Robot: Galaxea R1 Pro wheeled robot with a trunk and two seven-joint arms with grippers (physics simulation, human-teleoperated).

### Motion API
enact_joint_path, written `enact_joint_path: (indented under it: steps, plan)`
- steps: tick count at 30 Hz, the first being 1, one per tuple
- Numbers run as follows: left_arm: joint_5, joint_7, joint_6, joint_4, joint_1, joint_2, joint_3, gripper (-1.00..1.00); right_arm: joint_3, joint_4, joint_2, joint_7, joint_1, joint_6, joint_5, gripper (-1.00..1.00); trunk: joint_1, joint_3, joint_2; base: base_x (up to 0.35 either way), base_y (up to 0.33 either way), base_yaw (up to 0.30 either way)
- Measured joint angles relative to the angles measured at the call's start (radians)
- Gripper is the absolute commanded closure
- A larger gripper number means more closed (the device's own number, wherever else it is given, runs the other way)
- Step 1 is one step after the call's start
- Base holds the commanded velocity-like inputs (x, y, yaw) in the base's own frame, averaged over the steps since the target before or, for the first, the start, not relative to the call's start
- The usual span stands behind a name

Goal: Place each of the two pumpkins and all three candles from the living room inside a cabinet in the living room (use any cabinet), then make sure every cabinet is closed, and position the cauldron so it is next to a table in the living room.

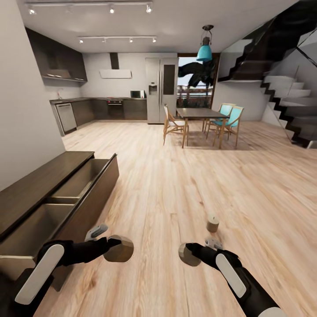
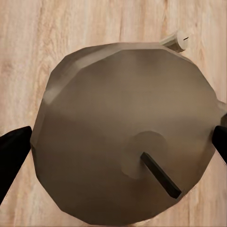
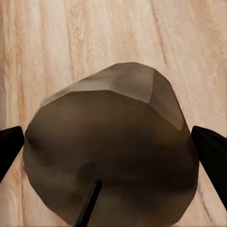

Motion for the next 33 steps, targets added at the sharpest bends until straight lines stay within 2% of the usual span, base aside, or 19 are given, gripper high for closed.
enact_joint_path:
  steps: [13,18,33]
  plan:
    - [0.001,0.000,0.000,0.000,0.000,0.000,0.000,1.00,0.000,0.000,-0.001,0.002,0.000,0.000,0.000,1.00,0.000,0.000,0.000,0.275,-0.130,0.291]
    - [0.013,-0.005,-0.001,-0.004,0.000,-0.003,-0.003,1.00,-0.002,0.001,-0.007,0.002,0.000,-0.001,-0.002,1.00,0.001,0.000,0.000,0.053,-0.016,0.280]
    - [0.013,-0.003,0.000,0.000,-0.001,-0.006,-0.003,1.00,-0.002,0.000,-0.003,0.000,0.000,-0.002,-0.005,1.00,-0.057,0.047,0.105,0.001,0.000,0.028]
